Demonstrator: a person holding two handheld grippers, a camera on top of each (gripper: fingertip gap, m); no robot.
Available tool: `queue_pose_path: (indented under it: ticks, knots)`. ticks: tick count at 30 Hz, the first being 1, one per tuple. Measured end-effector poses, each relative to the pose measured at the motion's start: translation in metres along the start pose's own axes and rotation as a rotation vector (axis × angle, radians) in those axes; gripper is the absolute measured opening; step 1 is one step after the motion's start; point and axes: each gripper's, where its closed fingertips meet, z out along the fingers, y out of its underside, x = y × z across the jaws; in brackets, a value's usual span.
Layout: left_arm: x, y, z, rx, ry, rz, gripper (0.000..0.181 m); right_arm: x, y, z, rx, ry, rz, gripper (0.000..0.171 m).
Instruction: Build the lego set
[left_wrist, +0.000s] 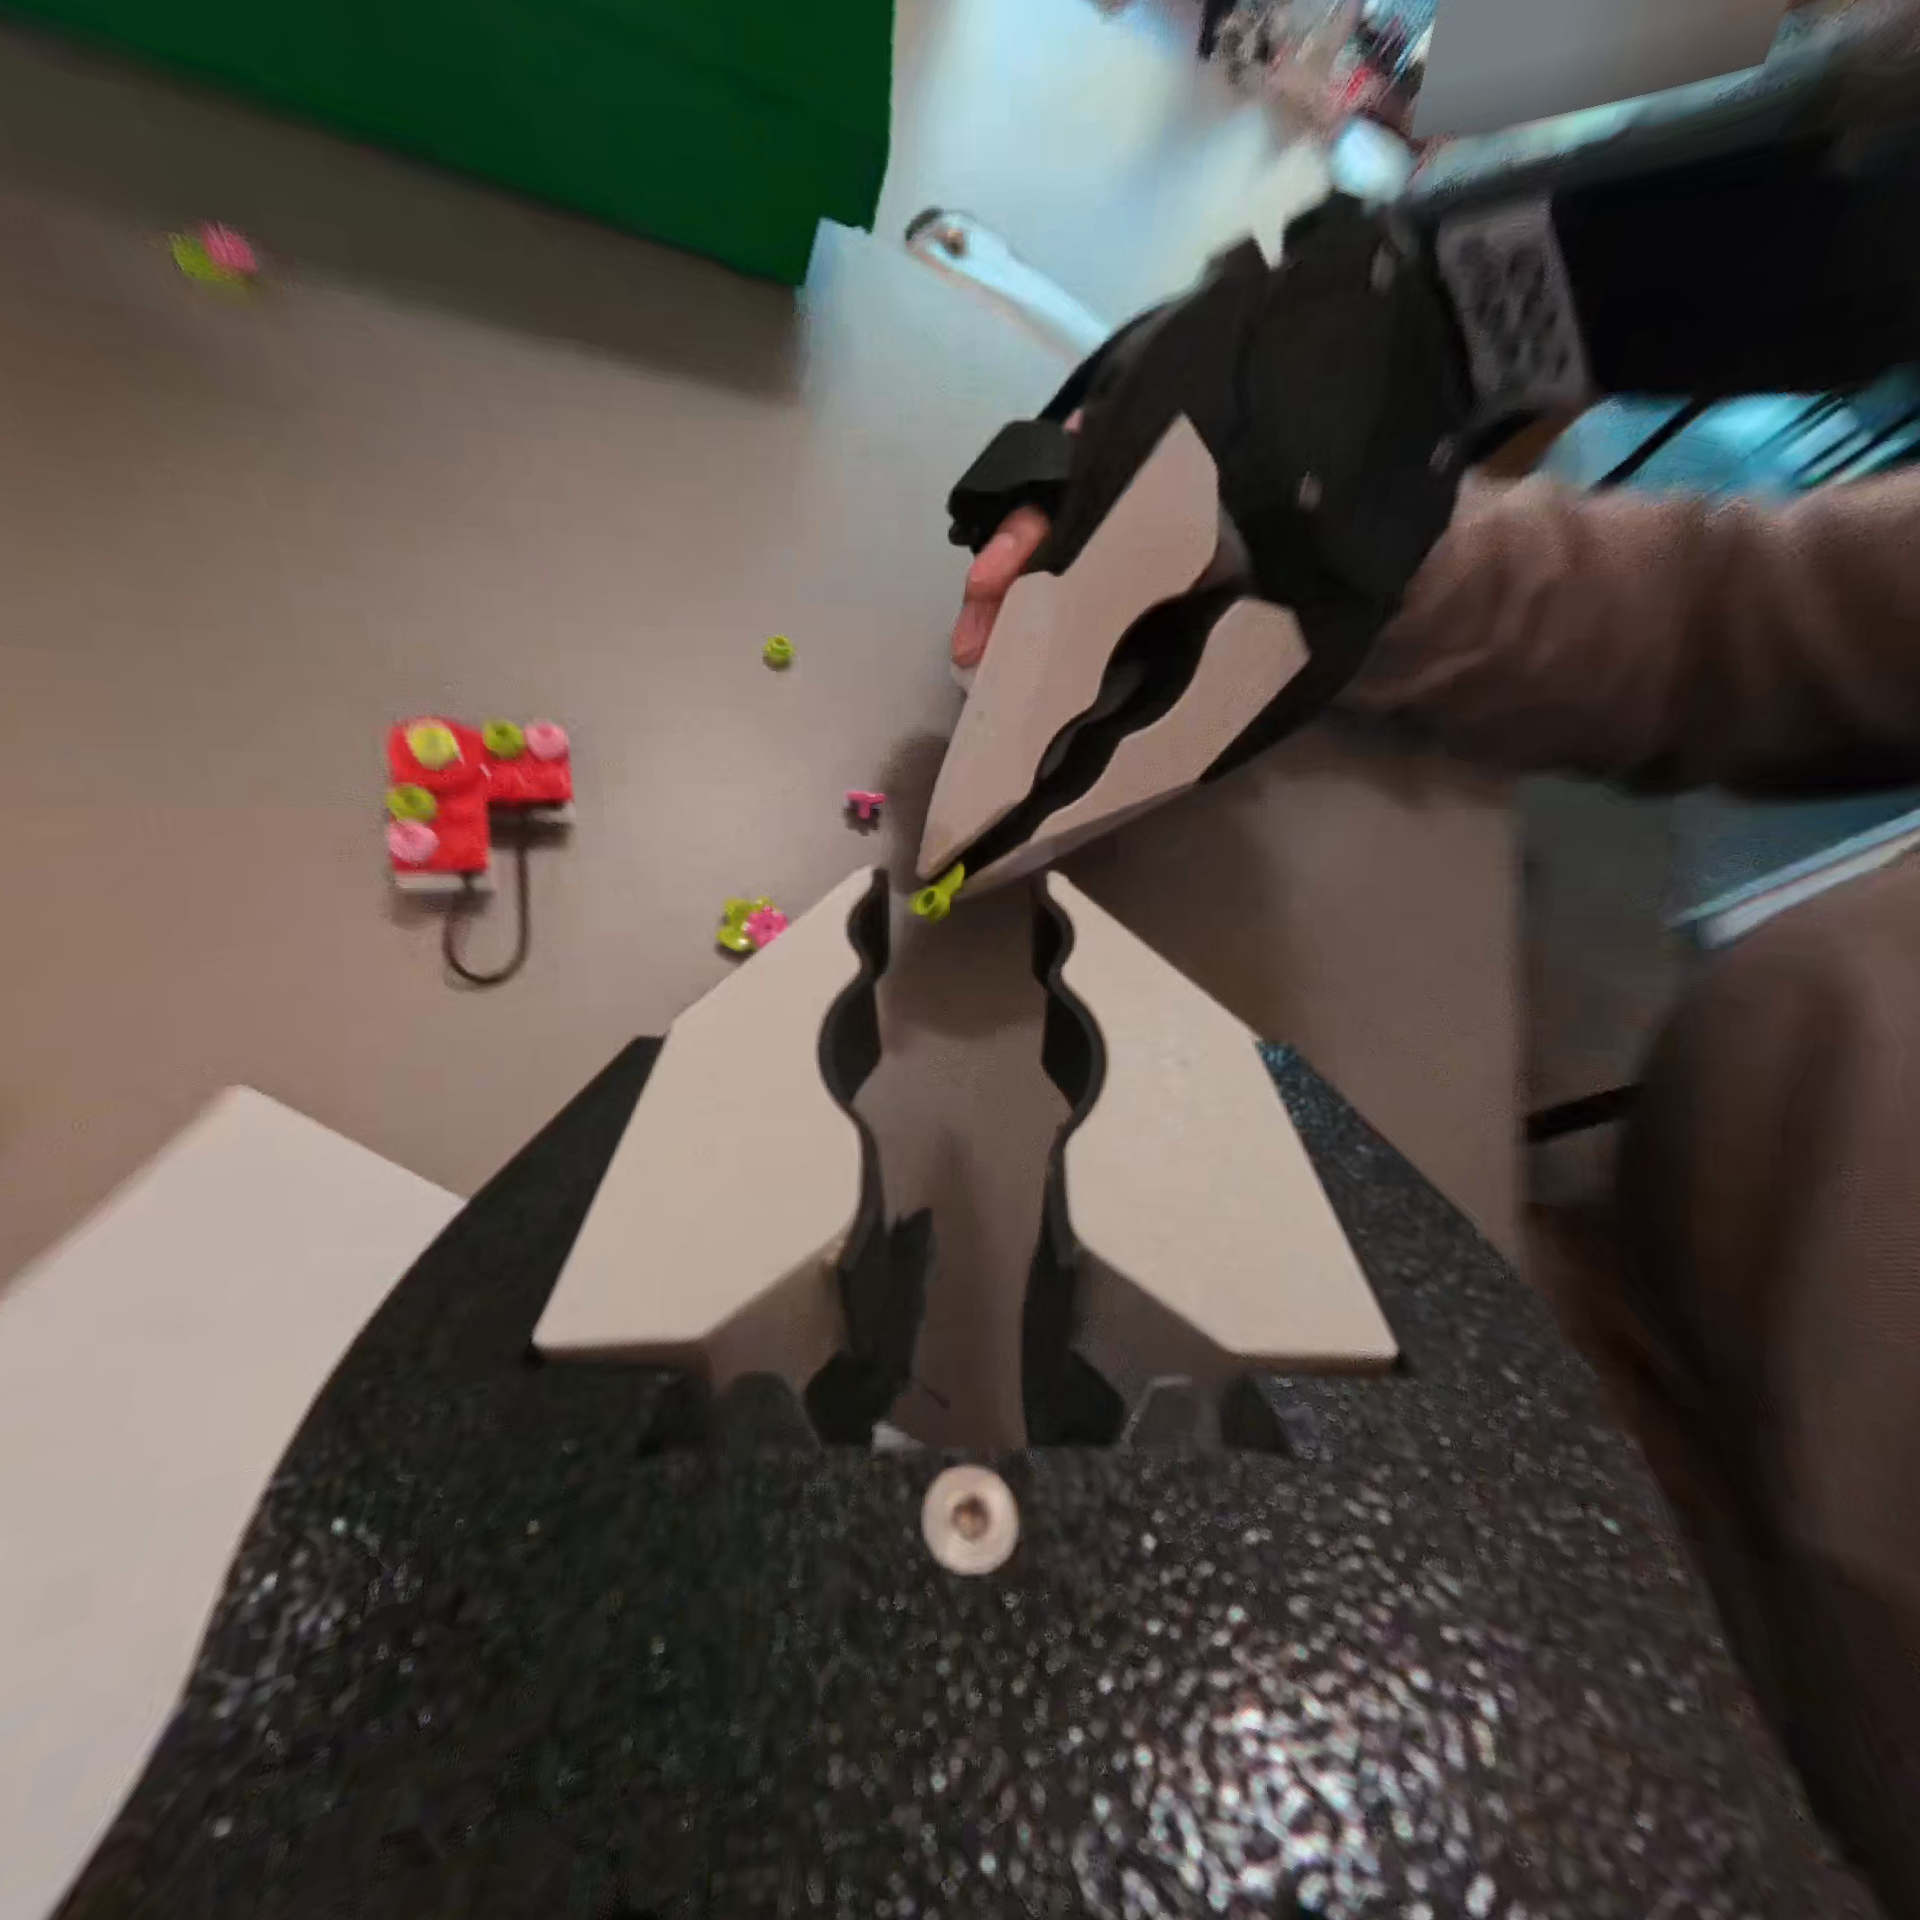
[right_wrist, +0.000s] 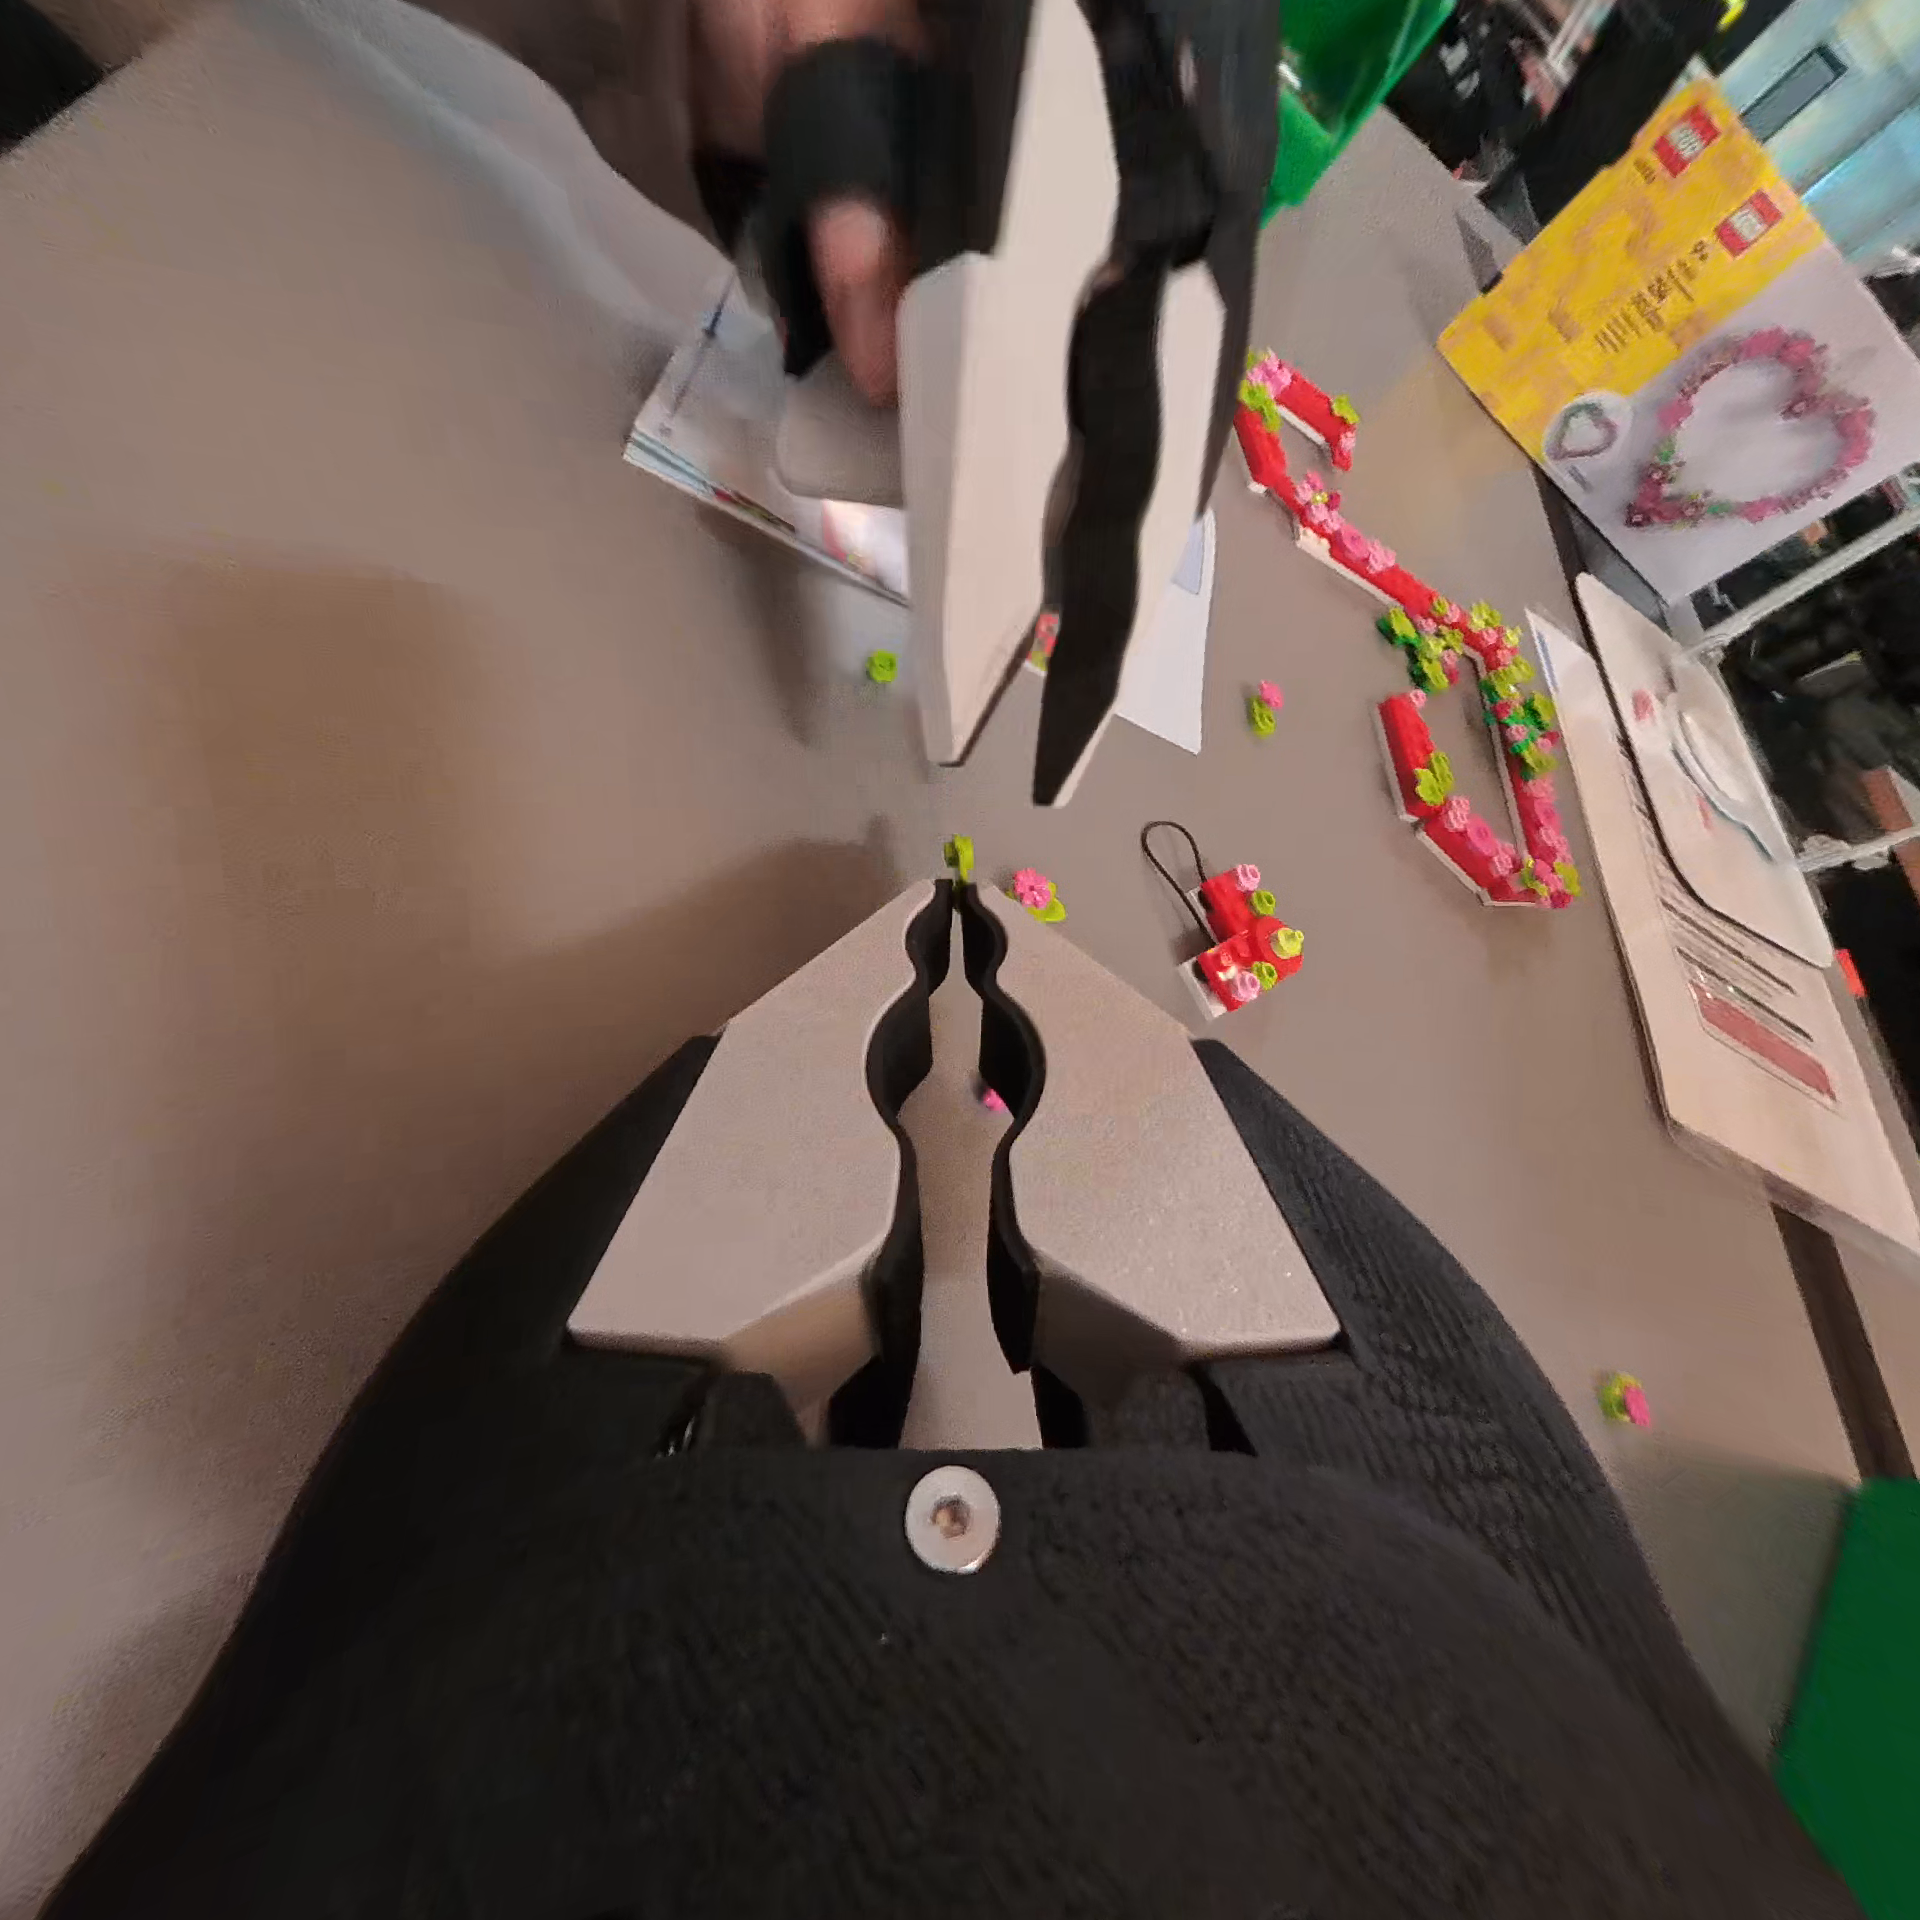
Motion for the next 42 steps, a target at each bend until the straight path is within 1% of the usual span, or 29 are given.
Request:
queue_pose_path:
  ticks: [3,6,8,10,11,12,14,15,17,20,22,23,24,26,28,31,32,33,39,42]
  knots:
    - [0.0,0.006,0.004,-0.113,-0.184,0.308,0.025,0.0,-0.002,0.001,-0.005,0.012,-0.007,0.0]
    - [0.0,0.009,0.012,-0.185,-0.286,0.526,0.016,-0.001,-0.001,0.002,-0.015,0.013,-0.022,0.0]
    - [-0.003,0.01,0.016,-0.217,-0.337,0.594,0.011,-0.001,0.0,0.002,-0.027,0.023,-0.038,0.0]
    - [-0.006,0.013,0.019,-0.25,-0.355,0.608,0.006,0.0,0.004,0.002,-0.047,0.03,-0.058,0.0]
    - [-0.008,0.013,0.019,-0.25,-0.369,0.609,0.0,0.001,0.005,0.002,-0.053,0.035,-0.063,0.0]
    - [-0.01,0.012,0.018,-0.252,-0.38,0.612,0.0,0.0,0.005,0.002,-0.052,0.031,-0.063,0.0]
    - [-0.011,0.009,0.017,-0.23,-0.376,0.583,0.0,0.001,0.005,0.002,-0.045,0.038,-0.055,0.0]
    - [-0.012,0.005,0.016,-0.188,-0.38,0.563,0.0,0.005,0.003,0.001,-0.026,0.052,-0.04,0.0]
    - [-0.011,-0.009,0.011,-0.051,-0.375,0.485,0.0,0.016,-0.004,-0.005,0.058,0.087,0.043,0.0]
    - [-0.003,-0.037,-0.004,0.23,-0.291,0.271,0.0,0.036,-0.025,-0.023,0.277,0.111,0.278,0.002]
    - [0.005,-0.057,-0.018,0.418,-0.167,0.119,0.0,0.048,-0.04,-0.037,0.463,0.087,0.46,0.005]
    - [0.007,-0.062,-0.024,0.477,-0.121,0.058,0.0,0.05,-0.046,-0.043,0.543,0.048,0.538,0.007]
    - [0.008,-0.064,-0.026,0.501,-0.081,0.009,0.0,0.052,-0.051,-0.048,0.613,0.008,0.602,0.01]
    - [0.012,-0.068,-0.028,0.548,-0.013,-0.052,0.0,0.053,-0.057,-0.053,0.702,-0.056,0.693,0.012]
    - [0.018,-0.069,-0.027,0.565,0.044,-0.089,0.0,0.052,-0.059,-0.051,0.712,-0.082,0.721,0.013]
    - [0.023,-0.066,-0.021,0.549,0.083,-0.11,0.0,0.045,-0.062,-0.049,0.703,-0.118,0.703,0.01]
    - [0.023,-0.065,-0.019,0.544,0.089,-0.113,0.0,0.043,-0.061,-0.048,0.686,-0.125,0.694,0.008]
    - [0.024,-0.063,-0.017,0.531,0.095,-0.112,0.0,0.041,-0.061,-0.048,0.673,-0.137,0.683,0.002]
    - [0.025,-0.05,-0.013,0.435,0.1,-0.051,0.0,0.031,-0.054,-0.042,0.565,-0.194,0.634,0.0]
    - [0.028,-0.046,-0.015,0.382,0.111,-0.002,0.0,0.026,-0.056,-0.041,0.559,-0.219,0.634,0.0]
